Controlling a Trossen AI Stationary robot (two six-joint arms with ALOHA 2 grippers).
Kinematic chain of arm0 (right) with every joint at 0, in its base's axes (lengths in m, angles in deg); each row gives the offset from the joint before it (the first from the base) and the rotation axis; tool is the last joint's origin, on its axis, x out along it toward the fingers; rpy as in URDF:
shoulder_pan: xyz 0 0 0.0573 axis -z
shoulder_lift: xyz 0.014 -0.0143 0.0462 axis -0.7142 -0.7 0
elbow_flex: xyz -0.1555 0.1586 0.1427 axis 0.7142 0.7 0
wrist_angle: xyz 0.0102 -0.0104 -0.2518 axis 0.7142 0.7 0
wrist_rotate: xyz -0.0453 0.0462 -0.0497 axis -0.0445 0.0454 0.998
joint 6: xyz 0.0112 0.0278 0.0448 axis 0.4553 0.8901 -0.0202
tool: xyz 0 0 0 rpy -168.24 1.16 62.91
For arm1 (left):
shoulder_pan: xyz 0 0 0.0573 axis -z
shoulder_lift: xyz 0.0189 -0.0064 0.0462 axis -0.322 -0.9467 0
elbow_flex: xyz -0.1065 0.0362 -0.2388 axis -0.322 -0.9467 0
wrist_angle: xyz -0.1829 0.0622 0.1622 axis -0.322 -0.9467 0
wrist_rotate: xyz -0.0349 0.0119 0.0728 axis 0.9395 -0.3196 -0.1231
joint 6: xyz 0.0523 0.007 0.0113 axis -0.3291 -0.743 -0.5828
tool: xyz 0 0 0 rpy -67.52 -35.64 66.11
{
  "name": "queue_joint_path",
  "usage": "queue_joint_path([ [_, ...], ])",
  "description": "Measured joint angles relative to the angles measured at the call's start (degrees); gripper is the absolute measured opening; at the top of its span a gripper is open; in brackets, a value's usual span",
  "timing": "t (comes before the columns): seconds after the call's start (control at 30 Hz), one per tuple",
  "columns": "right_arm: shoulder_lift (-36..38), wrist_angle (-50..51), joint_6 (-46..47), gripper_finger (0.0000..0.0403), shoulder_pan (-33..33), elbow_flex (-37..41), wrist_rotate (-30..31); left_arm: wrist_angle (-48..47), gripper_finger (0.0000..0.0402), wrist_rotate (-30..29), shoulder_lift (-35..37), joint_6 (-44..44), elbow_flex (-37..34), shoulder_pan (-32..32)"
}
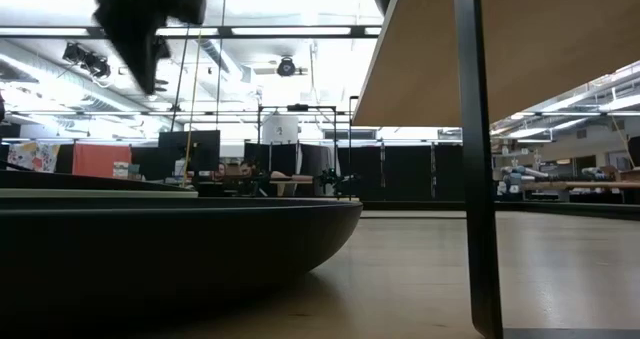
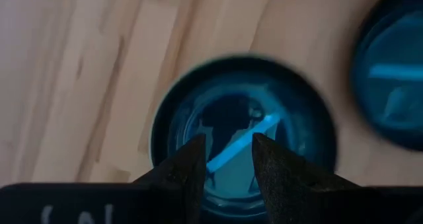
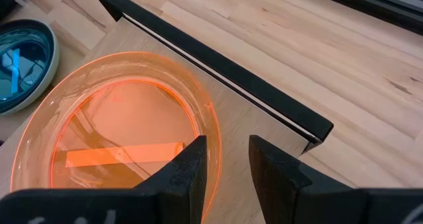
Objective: Place and stack plates onto a shelf
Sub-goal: Put the top blue plate on top of the orange plate on the shelf
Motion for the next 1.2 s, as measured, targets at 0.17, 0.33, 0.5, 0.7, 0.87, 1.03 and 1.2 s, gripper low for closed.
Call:
queue_joint_path([
  [0.17, 0.00, -0.02, 0.00, 0.0118, 0.02, 0.00, 0.00, 4.48, 0.0130, 0.30, -0.02, 1.14, -9.79, -0.38],
  [0.33, 0.00, -0.02, 0.00, 0.0118, 0.02, 0.00, 0.00, 5.08, 0.0130, 0.77, -0.02, 5.48, -15.77, -1.32],
  [0.5, 0.00, -0.02, 0.00, 0.0118, 0.01, 0.00, 0.00, 5.73, 0.0130, 0.87, 0.00, 10.90, -18.18, -2.36],
  [0.7, 0.00, -0.03, 0.00, 0.0118, 0.02, 0.00, 0.00, 6.29, 0.0130, 0.32, 0.00, 17.63, -19.74, -3.05],
  [0.87, 0.00, -0.04, 0.00, 0.0118, 0.02, 0.00, 0.00, 7.92, 0.0130, 0.11, 0.00, 21.26, -23.10, -3.05],
  [1.03, 0.00, -0.04, 0.00, 0.0118, 0.02, 0.00, 0.00, 9.23, 0.0130, 0.10, 0.00, 22.41, -24.21, -3.05],
  [1.2, 0.00, -0.04, 0.00, 0.0118, 0.02, 0.00, 0.00, 10.42, 0.0130, 0.07, 0.00, 22.52, -24.21, -3.05],
])
